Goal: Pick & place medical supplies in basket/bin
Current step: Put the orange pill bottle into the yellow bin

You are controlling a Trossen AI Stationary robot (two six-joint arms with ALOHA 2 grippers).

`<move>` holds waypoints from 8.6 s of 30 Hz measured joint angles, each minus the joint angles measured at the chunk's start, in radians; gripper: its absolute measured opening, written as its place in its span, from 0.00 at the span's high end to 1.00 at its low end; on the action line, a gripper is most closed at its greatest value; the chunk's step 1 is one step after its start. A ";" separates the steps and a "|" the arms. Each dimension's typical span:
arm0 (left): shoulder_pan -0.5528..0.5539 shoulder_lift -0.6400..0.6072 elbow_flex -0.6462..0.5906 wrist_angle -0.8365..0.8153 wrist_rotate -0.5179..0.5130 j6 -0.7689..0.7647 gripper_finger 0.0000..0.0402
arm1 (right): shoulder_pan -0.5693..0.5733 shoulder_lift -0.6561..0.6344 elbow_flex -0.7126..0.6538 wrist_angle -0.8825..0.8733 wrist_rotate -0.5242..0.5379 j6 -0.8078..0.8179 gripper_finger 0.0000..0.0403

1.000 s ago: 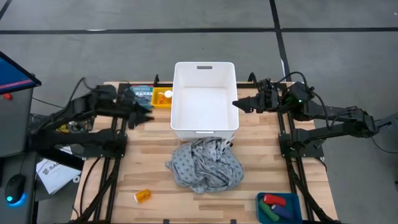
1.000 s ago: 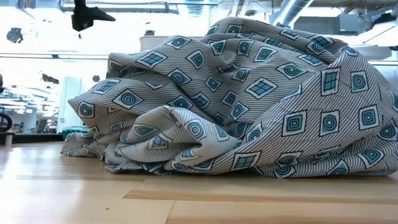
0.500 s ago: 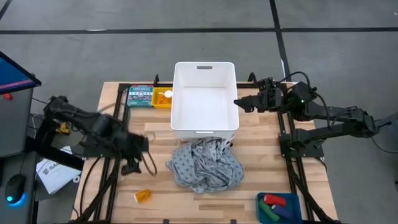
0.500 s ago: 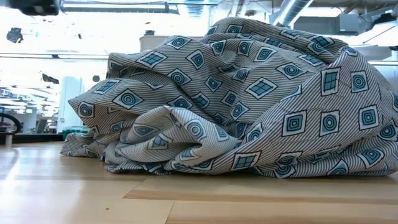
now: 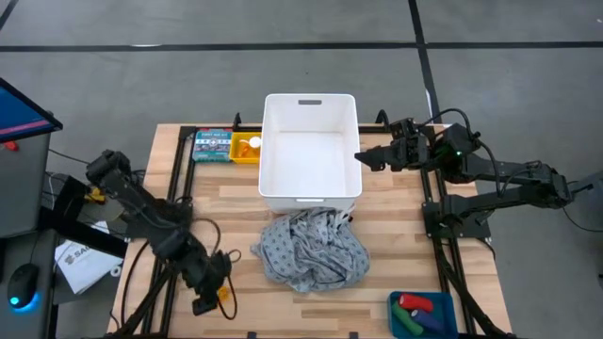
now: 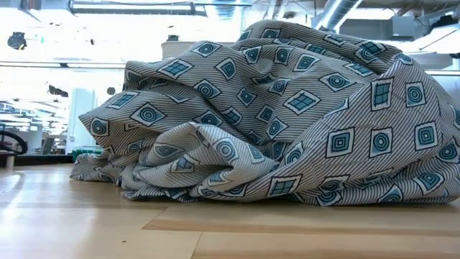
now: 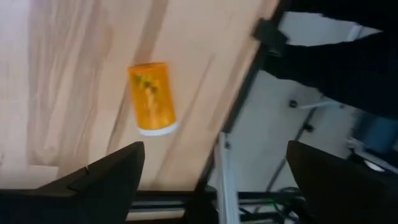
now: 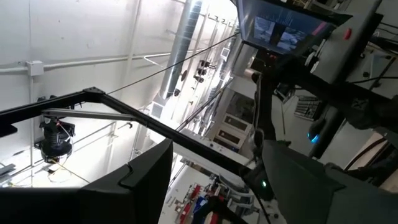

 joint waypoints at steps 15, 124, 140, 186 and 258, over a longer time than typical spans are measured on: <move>-0.070 0.165 -0.122 0.120 -0.112 -0.161 0.05 | -0.002 0.000 0.000 0.047 -0.008 0.011 0.39; 0.018 0.224 -0.273 0.329 -0.058 -0.338 0.13 | -0.004 0.000 0.000 0.053 -0.077 -0.010 0.39; 0.020 0.264 -0.271 0.344 -0.067 -0.339 0.30 | -0.006 0.000 0.000 0.060 -0.084 -0.008 0.39; 0.155 -0.018 -0.273 0.018 -0.244 -0.338 0.56 | -0.007 0.000 -0.001 0.112 -0.071 0.010 0.39; 1.427 0.074 -0.378 0.773 -0.708 0.421 0.50 | 0.001 0.000 0.000 0.088 0.031 -0.089 0.39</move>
